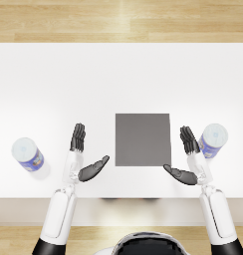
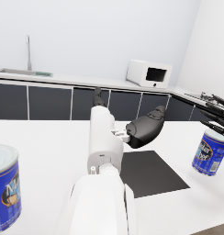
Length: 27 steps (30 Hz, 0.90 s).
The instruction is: Pick up the blue can on the left and place it in the middle, then pick up the blue can on the right and place it on top of the can in the middle
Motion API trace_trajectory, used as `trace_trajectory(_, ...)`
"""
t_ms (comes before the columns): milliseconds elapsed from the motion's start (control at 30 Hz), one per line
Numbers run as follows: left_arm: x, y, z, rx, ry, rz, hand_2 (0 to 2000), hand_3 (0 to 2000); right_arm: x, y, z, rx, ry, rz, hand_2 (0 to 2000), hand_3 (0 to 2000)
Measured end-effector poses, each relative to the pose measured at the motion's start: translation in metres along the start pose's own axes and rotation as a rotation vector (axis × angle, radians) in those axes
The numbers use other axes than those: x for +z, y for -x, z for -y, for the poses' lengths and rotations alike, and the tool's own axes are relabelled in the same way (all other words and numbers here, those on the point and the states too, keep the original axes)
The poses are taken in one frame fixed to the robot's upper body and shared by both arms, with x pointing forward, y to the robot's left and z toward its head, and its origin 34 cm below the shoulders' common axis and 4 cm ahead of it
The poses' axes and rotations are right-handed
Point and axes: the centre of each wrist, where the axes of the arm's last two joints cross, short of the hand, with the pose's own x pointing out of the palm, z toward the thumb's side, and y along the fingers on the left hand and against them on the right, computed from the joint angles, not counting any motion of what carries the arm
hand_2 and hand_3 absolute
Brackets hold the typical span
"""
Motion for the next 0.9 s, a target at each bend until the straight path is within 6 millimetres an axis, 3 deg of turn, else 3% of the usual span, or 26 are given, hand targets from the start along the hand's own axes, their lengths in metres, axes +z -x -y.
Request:
trace_trajectory(233,-0.003,-0.002,0.001,-0.053,-0.039,0.002,0,0,-0.002,-0.003,0.001,-0.040,0.043,0.012,0,0)
trace_trajectory(367,0.014,0.005,0.004,-0.045,-0.156,-0.132,0,0,0.015,-0.005,0.003,-0.094,0.157,-0.117,0,0)
trace_trajectory(533,0.045,0.029,0.010,0.087,-0.288,-0.367,0,0,0.042,0.012,-0.002,-0.215,0.262,-0.350,0,0)
trace_trajectory(667,0.060,0.052,0.021,0.214,-0.336,-0.442,0,0,0.057,0.027,-0.010,-0.303,0.306,-0.427,0,0)
trace_trajectory(900,0.072,0.094,0.046,0.440,-0.353,-0.469,0,0,0.055,0.044,-0.018,-0.389,0.287,-0.443,0,0)
